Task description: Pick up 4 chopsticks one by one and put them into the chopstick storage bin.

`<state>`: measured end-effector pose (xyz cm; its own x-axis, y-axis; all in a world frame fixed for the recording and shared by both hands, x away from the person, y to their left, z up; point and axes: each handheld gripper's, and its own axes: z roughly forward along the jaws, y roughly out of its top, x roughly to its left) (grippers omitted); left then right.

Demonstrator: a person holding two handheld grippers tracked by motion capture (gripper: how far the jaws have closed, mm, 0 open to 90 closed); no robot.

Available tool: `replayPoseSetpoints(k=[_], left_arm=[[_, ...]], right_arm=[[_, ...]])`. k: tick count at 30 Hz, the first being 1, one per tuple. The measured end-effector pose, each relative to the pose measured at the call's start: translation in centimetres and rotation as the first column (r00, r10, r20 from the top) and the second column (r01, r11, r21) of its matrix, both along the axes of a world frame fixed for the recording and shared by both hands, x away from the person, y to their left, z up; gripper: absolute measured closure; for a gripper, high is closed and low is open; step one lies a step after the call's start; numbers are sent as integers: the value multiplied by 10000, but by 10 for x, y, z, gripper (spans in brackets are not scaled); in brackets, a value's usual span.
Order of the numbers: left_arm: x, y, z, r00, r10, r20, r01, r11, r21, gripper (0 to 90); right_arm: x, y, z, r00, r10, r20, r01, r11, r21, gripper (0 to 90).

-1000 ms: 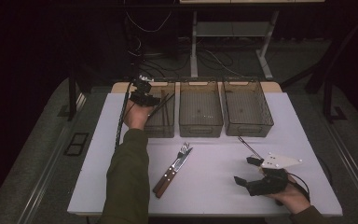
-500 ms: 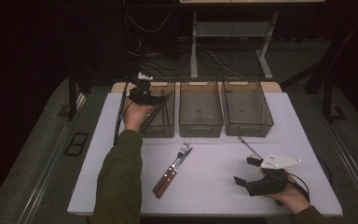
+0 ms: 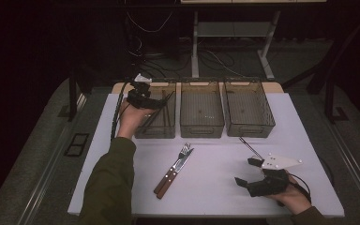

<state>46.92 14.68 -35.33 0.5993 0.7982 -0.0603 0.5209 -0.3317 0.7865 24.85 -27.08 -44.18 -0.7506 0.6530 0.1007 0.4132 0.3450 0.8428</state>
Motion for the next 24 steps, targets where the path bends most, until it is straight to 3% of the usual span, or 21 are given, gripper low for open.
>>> replayPoseSetpoints(k=[4, 13, 24], left_arm=[[-10, -1, 1, 9994, -298, 149, 295, 9994, 204, 141], [-34, -2, 2, 9978, -620, 228, 619, 9981, 56, 88], [-65, -6, -4, 9939, -1066, 277, 1059, 9940, 263, 4]], right_arm=[[0, 0, 0, 10000, -3, -12, 3, 10000, -10, 117], [0, 0, 0, 10000, -6, -6, 6, 10000, -29, 117], [0, 0, 0, 10000, -51, -12, 51, 10000, 4, 117]])
